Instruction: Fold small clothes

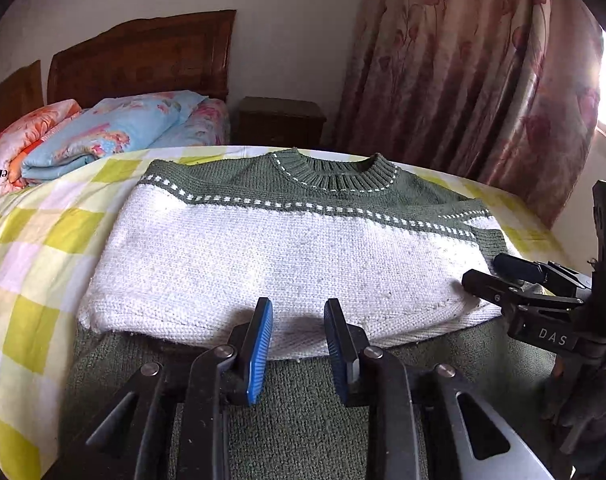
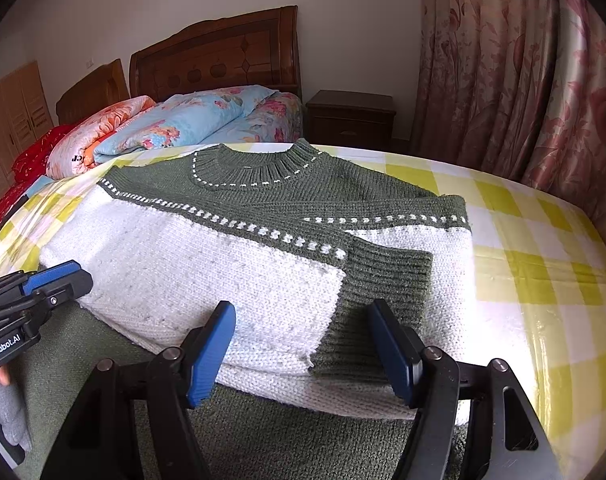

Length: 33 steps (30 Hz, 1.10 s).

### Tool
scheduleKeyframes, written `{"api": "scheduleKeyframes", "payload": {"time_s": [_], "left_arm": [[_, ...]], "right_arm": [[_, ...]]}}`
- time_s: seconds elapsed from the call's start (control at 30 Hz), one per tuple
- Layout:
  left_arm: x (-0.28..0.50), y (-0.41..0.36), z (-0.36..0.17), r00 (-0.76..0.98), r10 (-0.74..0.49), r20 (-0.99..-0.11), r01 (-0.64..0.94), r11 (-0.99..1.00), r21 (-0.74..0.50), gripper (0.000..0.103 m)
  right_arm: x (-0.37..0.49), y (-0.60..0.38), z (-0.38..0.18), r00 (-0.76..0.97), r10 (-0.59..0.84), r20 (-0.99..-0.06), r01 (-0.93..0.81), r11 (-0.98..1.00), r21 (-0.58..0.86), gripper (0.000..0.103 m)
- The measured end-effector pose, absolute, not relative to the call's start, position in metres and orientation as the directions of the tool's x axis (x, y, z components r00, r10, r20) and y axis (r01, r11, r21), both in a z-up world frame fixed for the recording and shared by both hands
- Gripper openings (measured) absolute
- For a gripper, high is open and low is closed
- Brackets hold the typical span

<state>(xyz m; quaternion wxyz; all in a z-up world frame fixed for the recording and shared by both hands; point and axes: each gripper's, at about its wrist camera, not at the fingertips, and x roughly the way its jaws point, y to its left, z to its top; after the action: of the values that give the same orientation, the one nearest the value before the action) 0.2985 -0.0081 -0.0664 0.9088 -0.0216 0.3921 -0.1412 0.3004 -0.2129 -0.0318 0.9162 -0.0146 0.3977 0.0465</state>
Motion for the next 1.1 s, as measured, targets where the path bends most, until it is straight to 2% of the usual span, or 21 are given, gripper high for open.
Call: {"api": "scheduleKeyframes", "payload": {"time_s": [0.17, 0.23, 0.3, 0.33, 0.4, 0.5, 0.73, 0.8, 0.87, 0.97, 1.03, 1.1], "left_arm": [[0.302, -0.007, -0.068, 0.65, -0.282, -0.706, 0.238, 0.957, -0.163, 0.027], [0.302, -0.006, -0.068, 0.651, -0.284, -0.704, 0.237, 0.957, -0.167, 0.027], [0.302, -0.006, -0.068, 0.651, -0.284, -0.704, 0.236, 0.957, -0.168, 0.027], [0.301, -0.007, -0.068, 0.651, -0.283, -0.704, 0.236, 0.957, -0.166, 0.027], [0.301, -0.007, -0.068, 0.652, -0.281, -0.704, 0.236, 0.958, -0.164, 0.027], [0.302, -0.005, -0.069, 0.649, -0.293, -0.702, 0.236, 0.955, -0.179, 0.027], [0.331, 0.002, -0.051, 0.655, -0.331, -0.68, 0.254, 0.943, -0.214, 0.027], [0.358, 0.016, -0.05, 0.661, -0.303, -0.686, 0.193, 0.953, -0.235, 0.027], [0.39, 0.034, -0.07, 0.621, -0.195, -0.759, 0.063, 0.978, -0.2, 0.027], [0.398, 0.065, -0.081, 0.635, -0.333, -0.697, 0.067, 0.922, -0.38, 0.027], [0.395, 0.069, -0.082, 0.646, -0.337, -0.685, 0.063, 0.918, -0.392, 0.025], [0.389, 0.067, -0.077, 0.678, -0.268, -0.685, 0.024, 0.939, -0.343, 0.025]], "right_arm": [[0.299, -0.214, -0.029, 0.688, 0.069, -0.723, -0.084, 0.996, 0.015, 0.103], [0.291, -0.216, -0.022, 0.727, 0.008, -0.687, -0.014, 1.0, -0.004, 0.103], [0.281, -0.219, -0.015, 0.763, 0.031, -0.646, 0.002, 0.999, 0.051, 0.103], [0.281, -0.219, -0.017, 0.758, 0.037, -0.652, 0.008, 0.998, 0.067, 0.103], [0.292, -0.212, -0.03, 0.687, 0.022, -0.727, 0.001, 1.0, 0.031, 0.103], [0.295, -0.206, -0.031, 0.679, -0.003, -0.734, -0.012, 1.0, -0.015, 0.103], [0.291, -0.217, -0.031, 0.699, 0.019, -0.715, 0.018, 0.999, 0.044, 0.103], [0.292, -0.214, -0.031, 0.695, 0.004, -0.719, 0.018, 1.0, 0.023, 0.103], [0.292, -0.214, -0.032, 0.695, 0.004, -0.719, 0.02, 0.999, 0.025, 0.103], [0.292, -0.217, -0.032, 0.696, 0.015, -0.718, 0.021, 0.999, 0.041, 0.103], [0.292, -0.219, -0.032, 0.698, 0.023, -0.716, 0.023, 0.998, 0.055, 0.103], [0.291, -0.222, -0.031, 0.702, 0.034, -0.712, 0.025, 0.997, 0.073, 0.103]]}}
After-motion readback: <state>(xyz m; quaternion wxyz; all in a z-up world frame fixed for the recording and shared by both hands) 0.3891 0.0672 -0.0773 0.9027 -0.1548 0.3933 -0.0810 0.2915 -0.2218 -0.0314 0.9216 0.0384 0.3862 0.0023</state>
